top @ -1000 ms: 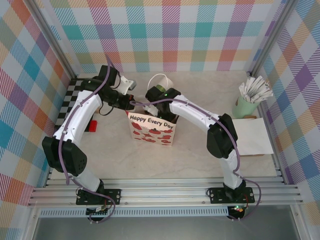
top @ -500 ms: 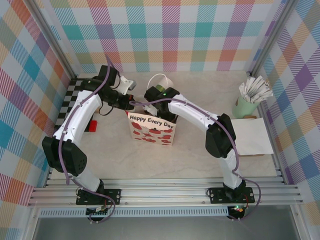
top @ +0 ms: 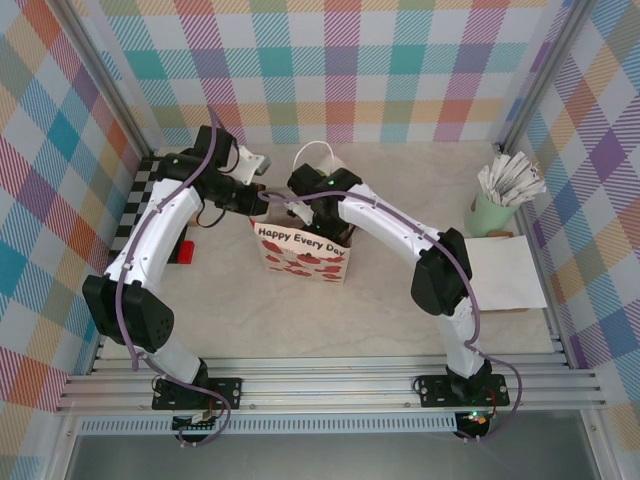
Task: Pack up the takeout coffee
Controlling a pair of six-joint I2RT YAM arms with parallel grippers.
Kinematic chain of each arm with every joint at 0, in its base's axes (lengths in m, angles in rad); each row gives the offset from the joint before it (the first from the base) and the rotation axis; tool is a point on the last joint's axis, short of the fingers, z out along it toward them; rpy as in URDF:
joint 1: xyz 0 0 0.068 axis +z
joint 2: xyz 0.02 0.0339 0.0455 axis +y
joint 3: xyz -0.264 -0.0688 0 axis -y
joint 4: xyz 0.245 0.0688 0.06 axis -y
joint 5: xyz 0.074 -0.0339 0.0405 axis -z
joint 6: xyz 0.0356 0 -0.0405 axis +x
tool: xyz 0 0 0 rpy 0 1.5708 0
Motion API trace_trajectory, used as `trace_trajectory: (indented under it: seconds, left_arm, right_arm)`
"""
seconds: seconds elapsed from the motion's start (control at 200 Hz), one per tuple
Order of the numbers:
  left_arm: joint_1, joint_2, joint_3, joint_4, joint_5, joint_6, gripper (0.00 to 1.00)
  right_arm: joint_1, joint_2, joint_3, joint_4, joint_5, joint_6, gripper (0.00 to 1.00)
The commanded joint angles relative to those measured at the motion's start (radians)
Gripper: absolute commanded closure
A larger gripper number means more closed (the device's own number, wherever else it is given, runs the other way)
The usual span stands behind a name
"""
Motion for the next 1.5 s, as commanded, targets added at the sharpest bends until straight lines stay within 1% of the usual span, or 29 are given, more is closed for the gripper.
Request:
trace_trajectory:
  seconds: [0.0, 0.235, 0.51, 1.495]
  left_arm:
    - [-0.008, -0.032, 0.027, -0.016, 0.015, -0.005, 1.00]
    - [-0.008, -0.029, 0.039, -0.028, 0.001, 0.005, 1.00]
    - [-0.009, -0.024, 0.043, -0.033, -0.007, 0.011, 1.00]
    - [-0.009, 0.000, 0.050, -0.042, -0.006, 0.025, 1.00]
  right_arm:
    - [-0.001, 0.000, 0.044, -0.008, -0.014, 0.026, 0.10]
    - [0.000, -0.013, 0.040, -0.003, -0.011, 0.019, 0.07]
    - [0.000, -0.011, 0.039, -0.009, -0.024, 0.002, 0.06]
    - [0.000, -0.039, 0.019, 0.007, -0.005, 0.009, 0.04]
